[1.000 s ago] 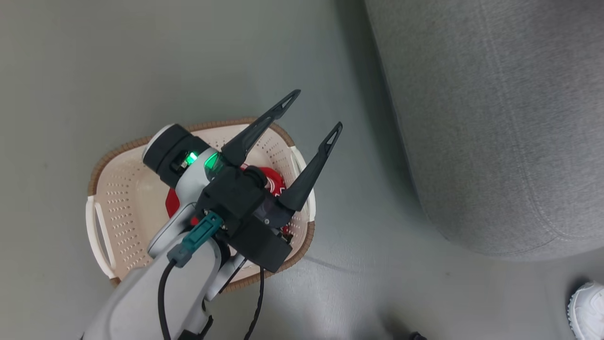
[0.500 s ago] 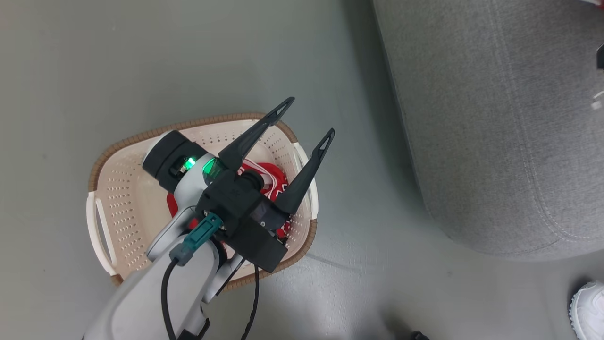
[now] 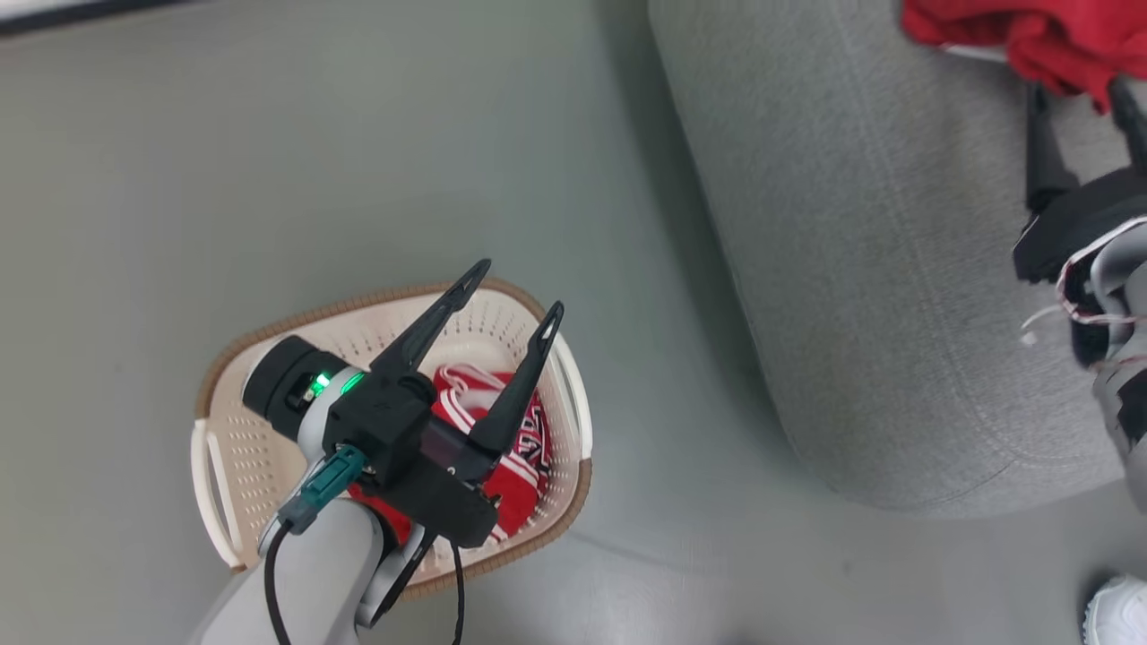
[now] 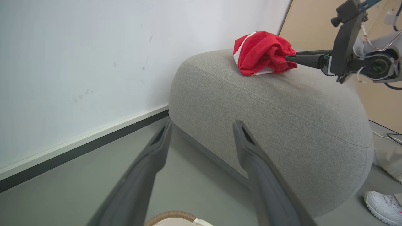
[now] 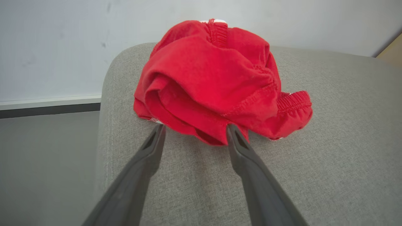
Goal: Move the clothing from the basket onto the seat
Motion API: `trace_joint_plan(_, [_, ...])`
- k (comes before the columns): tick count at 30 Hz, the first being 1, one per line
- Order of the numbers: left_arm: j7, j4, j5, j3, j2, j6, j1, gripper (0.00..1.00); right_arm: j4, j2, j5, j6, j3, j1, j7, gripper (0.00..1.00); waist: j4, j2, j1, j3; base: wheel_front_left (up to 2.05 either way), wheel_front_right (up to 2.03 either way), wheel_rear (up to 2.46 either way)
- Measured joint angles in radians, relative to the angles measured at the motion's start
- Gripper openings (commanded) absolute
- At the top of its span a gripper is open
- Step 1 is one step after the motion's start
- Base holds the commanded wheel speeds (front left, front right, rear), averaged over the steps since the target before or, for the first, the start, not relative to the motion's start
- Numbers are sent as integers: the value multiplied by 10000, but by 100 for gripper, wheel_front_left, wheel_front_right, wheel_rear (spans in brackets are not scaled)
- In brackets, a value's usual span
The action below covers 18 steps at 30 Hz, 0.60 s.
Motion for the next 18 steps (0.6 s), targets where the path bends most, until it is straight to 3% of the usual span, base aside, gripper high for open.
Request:
trace_joint_plan(12, [-259,742,-583,763,-115,307,700,100,-1200,711,-19,71,33,1206,-12,100,88,-1,-1,-1534,0,0,0])
trace_joint_plan(18, [-339,1218,-982,1569,8,754,1578,100,-1902,1206,-92,71,58,2233,-12,100,338,-1,-1,-2542,0,0,0])
